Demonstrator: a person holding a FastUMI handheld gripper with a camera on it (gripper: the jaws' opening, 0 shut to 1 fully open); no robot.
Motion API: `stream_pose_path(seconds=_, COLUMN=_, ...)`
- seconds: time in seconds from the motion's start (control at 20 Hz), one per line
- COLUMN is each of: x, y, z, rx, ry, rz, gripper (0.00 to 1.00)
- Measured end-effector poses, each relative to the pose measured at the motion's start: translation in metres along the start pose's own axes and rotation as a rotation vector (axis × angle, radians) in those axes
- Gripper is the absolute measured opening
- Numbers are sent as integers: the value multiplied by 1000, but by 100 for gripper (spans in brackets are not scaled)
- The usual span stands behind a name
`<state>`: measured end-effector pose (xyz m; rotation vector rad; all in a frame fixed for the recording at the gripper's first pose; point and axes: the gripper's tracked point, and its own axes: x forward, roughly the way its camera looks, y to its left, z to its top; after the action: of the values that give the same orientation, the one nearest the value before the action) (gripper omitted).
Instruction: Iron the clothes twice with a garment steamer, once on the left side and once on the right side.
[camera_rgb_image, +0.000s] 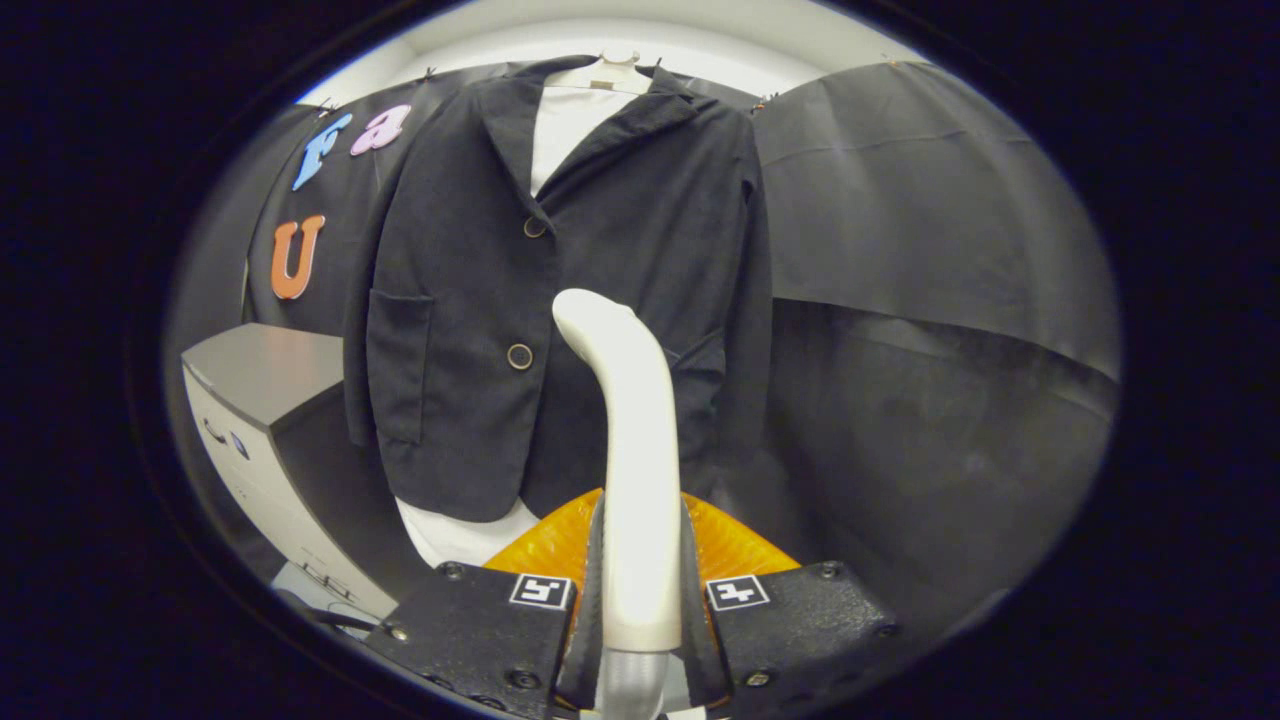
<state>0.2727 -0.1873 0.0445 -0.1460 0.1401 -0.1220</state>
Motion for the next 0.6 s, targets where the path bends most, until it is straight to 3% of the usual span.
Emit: stream_pose_path(seconds=0.6, x=-12, y=11, z=-15, rx=103, ry=20, rz=158, gripper=36)
